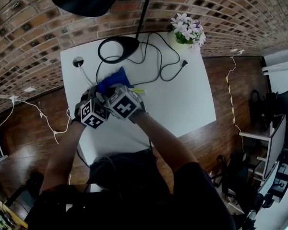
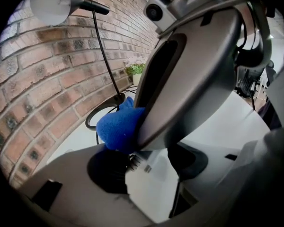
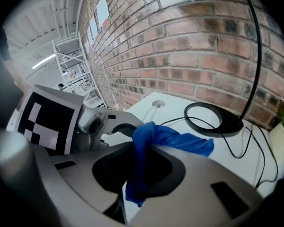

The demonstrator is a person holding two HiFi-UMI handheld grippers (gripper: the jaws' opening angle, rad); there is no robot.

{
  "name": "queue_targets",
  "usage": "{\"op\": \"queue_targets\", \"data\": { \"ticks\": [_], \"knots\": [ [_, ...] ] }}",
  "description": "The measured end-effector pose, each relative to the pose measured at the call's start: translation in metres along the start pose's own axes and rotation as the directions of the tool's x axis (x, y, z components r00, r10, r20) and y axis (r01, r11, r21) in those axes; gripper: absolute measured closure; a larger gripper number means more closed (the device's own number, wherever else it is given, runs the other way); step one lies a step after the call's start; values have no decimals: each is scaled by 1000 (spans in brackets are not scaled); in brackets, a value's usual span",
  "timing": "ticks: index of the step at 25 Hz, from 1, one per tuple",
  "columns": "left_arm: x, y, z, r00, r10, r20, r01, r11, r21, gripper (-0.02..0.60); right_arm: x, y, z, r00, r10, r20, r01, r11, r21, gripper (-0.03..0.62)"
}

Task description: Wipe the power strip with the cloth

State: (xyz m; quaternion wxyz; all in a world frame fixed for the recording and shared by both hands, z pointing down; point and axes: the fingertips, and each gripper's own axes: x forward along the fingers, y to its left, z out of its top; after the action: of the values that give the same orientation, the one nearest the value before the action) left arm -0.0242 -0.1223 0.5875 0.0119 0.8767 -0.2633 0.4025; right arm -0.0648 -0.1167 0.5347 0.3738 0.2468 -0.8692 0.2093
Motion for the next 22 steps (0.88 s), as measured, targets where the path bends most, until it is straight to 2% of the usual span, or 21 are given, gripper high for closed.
{"op": "queue_targets", "data": {
  "ticks": [10,14,17,22],
  "knots": [
    [3,0,-13,1000,-5,-5,5,999,-35,321,9,1,5,1000,-21,22,18,990,137,546],
    [3,1,-14,1000,-6,-8,6,999,-36,321,12,-4,8,998,6,58,-19,974,224,546],
    [4,-1,-15,1000,-12,-29,12,1000,-4,321,10,-4,6,998,12,56,-25,971,240,546],
    [4,-1,-16,999,-3,-38,4,1000,10,321,9,-4,5,998,18,67,-34,972,232,546]
  ]
}}
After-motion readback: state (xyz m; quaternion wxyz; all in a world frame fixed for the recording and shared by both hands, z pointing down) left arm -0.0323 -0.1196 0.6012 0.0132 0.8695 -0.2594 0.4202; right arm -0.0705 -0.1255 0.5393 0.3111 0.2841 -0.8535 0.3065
